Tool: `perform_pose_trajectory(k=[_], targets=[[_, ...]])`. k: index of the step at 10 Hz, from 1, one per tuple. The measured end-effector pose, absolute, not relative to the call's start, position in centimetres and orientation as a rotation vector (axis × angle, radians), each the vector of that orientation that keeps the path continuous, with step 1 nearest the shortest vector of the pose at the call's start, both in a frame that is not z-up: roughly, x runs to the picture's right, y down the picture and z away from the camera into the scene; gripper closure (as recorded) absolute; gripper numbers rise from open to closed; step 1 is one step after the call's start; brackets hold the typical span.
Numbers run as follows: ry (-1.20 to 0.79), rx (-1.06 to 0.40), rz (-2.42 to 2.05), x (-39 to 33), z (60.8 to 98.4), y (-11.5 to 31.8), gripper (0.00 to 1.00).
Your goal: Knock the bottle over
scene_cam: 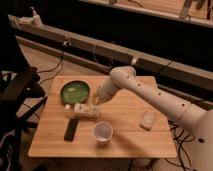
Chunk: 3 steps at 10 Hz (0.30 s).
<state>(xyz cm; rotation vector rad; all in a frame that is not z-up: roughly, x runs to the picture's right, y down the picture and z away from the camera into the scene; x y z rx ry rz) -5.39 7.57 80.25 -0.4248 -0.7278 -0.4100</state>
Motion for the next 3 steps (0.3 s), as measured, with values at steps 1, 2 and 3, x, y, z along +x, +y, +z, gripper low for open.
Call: perform_pose_trajectory(k=[1, 2, 3], targets=[[-0.706, -0.422, -0.428, -5.0, 80.1, 7.7, 0.72], [-0.692, -0.411, -0.438, -4.1, 80.2, 7.7, 0.71], [-0.699, -0.408, -0.441, -3.2, 80.2, 7.5, 0.71]])
